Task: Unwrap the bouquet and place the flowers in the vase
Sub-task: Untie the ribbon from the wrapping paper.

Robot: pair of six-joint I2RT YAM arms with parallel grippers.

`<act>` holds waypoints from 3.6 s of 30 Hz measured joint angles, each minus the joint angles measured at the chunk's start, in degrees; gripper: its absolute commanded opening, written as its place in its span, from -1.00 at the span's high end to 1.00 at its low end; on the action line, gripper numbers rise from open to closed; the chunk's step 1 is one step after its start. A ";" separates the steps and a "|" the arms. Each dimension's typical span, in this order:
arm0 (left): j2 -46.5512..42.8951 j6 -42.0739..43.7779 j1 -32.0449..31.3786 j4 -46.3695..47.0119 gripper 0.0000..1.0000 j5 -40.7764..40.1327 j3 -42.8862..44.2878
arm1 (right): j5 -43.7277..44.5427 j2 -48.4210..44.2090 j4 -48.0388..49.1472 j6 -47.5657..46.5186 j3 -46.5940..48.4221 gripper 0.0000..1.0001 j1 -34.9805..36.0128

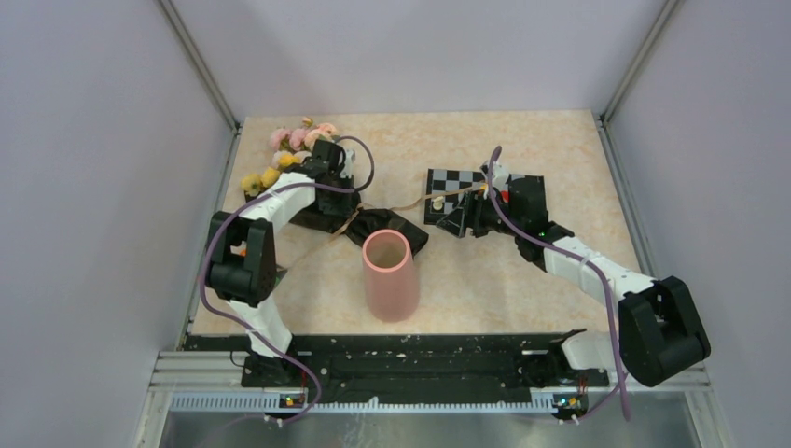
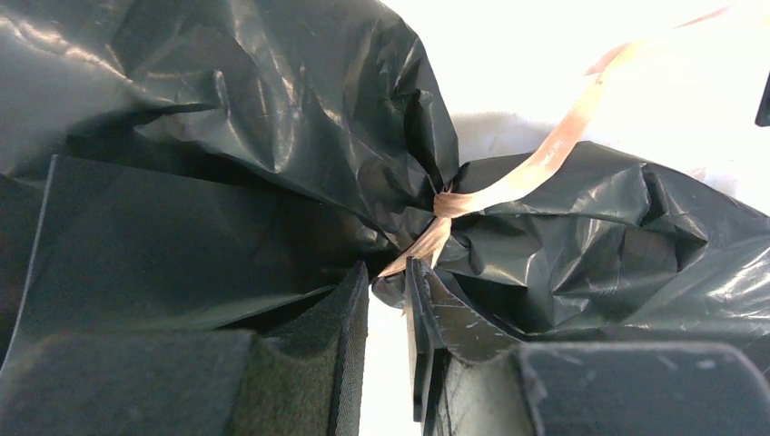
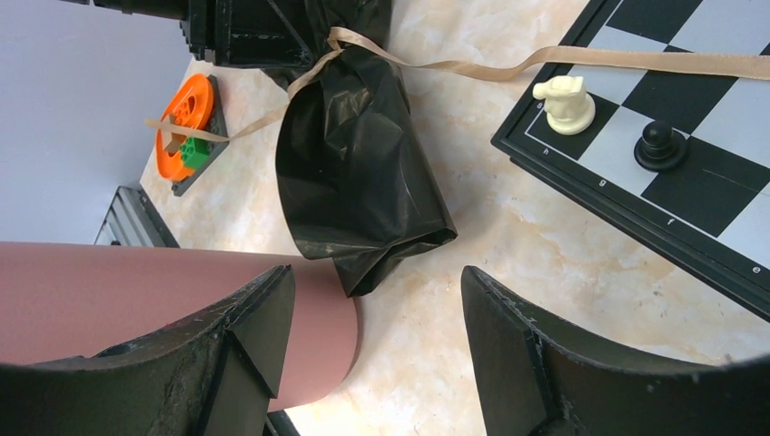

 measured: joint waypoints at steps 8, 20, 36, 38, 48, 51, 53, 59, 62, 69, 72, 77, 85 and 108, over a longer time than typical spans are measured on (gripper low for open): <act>0.63 0.52 0.00 -0.20 0.48 2.08 0.02 | 0.15 0.00 -0.66 -0.26 -0.02 -0.37 0.00; 0.96 1.29 0.00 -0.72 0.55 1.88 0.04 | 0.42 0.00 -0.90 -0.90 -0.02 -0.37 0.00; 0.94 1.62 -0.39 -0.61 0.60 1.16 0.02 | 0.44 0.00 -1.62 -1.29 -0.35 -0.37 0.00; 0.94 1.86 -0.83 -0.79 0.59 0.96 0.02 | 0.44 0.00 -1.68 -1.31 -0.33 -0.37 0.00; 3.15 2.78 -2.05 -0.85 0.60 -0.37 0.09 | 0.76 -0.09 -2.08 -1.77 -0.35 -0.37 0.00; 3.39 2.75 -2.08 -0.68 0.60 -0.55 0.09 | 0.76 -0.09 -2.05 -1.75 -0.35 -0.37 0.00; 3.48 2.73 -2.12 -0.55 0.60 -0.52 0.09 | 0.76 -0.09 -2.05 -1.75 -0.35 -0.37 0.00; 4.35 2.60 -2.38 -0.02 0.84 -0.24 0.13 | 0.76 -0.09 -2.03 -1.75 -0.44 -0.37 0.00; 4.44 2.43 -2.78 0.07 1.00 -0.26 0.13 | 0.79 -0.11 -1.97 -1.75 -0.98 -0.37 0.00; 3.76 1.57 -3.37 0.90 1.00 -1.20 -0.52 | 0.81 -0.24 -2.10 -1.77 -1.09 -0.37 0.00; 0.74 1.05 -3.48 2.86 1.00 -2.25 -3.19 | 0.81 -0.24 -2.10 -1.95 -1.09 -0.37 0.00; -5.01 0.79 -3.65 3.72 1.00 -5.16 -5.14 | 0.74 -0.09 -2.05 -2.25 -1.05 -0.37 0.00; -5.90 0.35 -3.67 3.69 1.00 -5.88 -5.01 | -0.92 4.09 -0.70 -2.47 1.16 -0.36 0.24; -5.92 -6.47 5.90 -3.17 0.59 7.78 -0.92 | -2.01 38.34 -7.45 -8.26 36.37 -0.04 11.08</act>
